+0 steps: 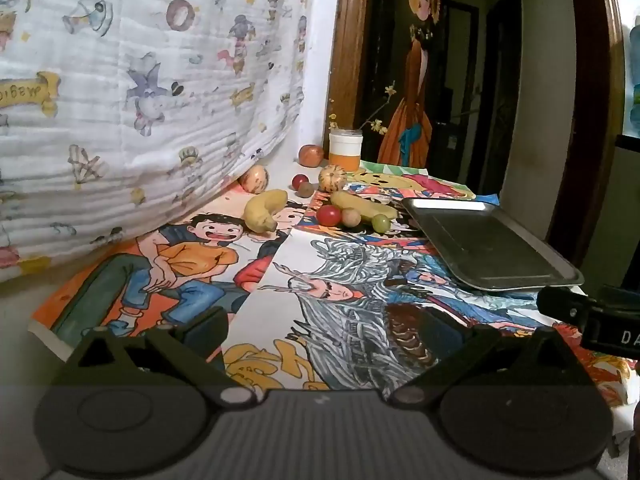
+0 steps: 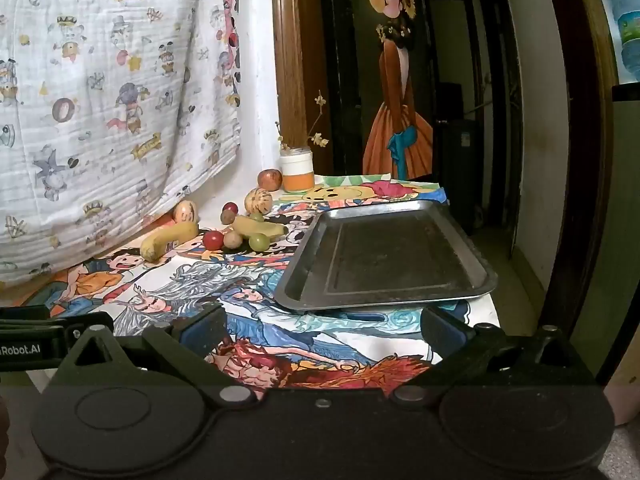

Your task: Organize fruits

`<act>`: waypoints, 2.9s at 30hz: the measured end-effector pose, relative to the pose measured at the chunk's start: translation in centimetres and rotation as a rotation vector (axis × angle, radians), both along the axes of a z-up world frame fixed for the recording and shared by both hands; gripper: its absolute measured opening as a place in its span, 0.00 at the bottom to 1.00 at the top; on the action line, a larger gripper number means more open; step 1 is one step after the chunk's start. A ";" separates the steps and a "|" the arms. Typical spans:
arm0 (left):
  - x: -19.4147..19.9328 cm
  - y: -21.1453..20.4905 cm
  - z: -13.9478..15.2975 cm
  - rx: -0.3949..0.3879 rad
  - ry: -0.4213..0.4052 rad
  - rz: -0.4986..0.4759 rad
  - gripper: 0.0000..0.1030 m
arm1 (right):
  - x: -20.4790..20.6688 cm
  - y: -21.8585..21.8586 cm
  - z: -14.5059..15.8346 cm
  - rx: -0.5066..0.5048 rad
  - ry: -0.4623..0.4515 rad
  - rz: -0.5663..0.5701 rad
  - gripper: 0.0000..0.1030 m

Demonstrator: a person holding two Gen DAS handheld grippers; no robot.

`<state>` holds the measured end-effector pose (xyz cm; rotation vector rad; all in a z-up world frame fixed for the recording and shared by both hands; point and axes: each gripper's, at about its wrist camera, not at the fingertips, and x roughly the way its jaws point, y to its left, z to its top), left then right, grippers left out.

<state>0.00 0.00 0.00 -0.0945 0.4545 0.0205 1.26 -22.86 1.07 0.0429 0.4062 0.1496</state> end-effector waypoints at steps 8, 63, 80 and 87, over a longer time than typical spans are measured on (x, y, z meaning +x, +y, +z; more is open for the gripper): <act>-0.4 0.4 -0.3 -0.004 0.006 -0.004 1.00 | 0.0 0.0 0.0 0.001 0.004 0.000 1.00; 0.2 0.1 -0.6 -0.017 0.033 -0.003 1.00 | 0.1 0.0 -0.2 0.004 0.018 -0.002 1.00; 0.3 0.1 -0.6 -0.017 0.034 -0.002 1.00 | 0.2 0.0 -0.3 0.003 0.024 -0.002 1.00; 0.4 0.3 -0.5 -0.014 0.051 0.003 1.00 | 0.6 0.8 -0.1 -0.027 0.050 0.030 1.00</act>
